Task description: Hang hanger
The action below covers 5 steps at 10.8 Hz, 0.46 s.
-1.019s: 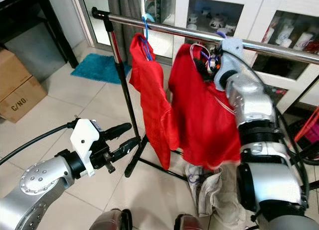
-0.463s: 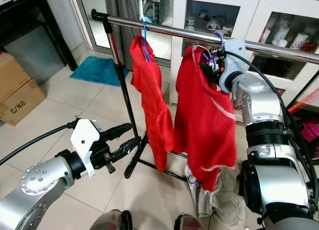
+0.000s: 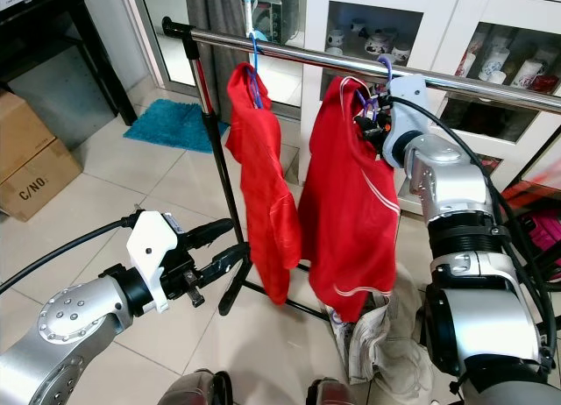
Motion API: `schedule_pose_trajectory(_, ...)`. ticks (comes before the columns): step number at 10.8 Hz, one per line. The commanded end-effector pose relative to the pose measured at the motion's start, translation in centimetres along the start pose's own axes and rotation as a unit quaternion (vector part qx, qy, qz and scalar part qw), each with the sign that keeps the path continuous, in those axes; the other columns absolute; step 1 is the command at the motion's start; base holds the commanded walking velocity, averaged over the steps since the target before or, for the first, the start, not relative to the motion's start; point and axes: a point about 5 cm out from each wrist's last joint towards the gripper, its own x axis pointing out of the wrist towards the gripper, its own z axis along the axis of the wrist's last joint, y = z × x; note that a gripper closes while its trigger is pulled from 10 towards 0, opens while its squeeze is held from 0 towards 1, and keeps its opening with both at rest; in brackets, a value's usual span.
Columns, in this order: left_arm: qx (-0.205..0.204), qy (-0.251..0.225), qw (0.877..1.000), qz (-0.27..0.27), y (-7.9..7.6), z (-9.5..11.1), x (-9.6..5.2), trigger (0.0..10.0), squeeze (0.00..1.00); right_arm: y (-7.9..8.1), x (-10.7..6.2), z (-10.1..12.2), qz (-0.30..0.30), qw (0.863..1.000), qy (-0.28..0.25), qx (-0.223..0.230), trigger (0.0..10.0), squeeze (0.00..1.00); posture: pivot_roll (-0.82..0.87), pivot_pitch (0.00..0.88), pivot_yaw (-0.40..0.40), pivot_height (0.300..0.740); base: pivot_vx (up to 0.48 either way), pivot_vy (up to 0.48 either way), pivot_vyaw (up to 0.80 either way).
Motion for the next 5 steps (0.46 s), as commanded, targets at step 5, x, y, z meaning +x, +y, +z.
schedule_pose_trajectory(5,0.008,0.006,1.000,-0.009,0.05,-0.30,-0.11,10.0,0.00,0.47,0.22,0.55,0.007,1.000,-0.019,0.000,0.0,0.00,-0.01,0.028,0.068,0.740,0.000,0.000,0.00)
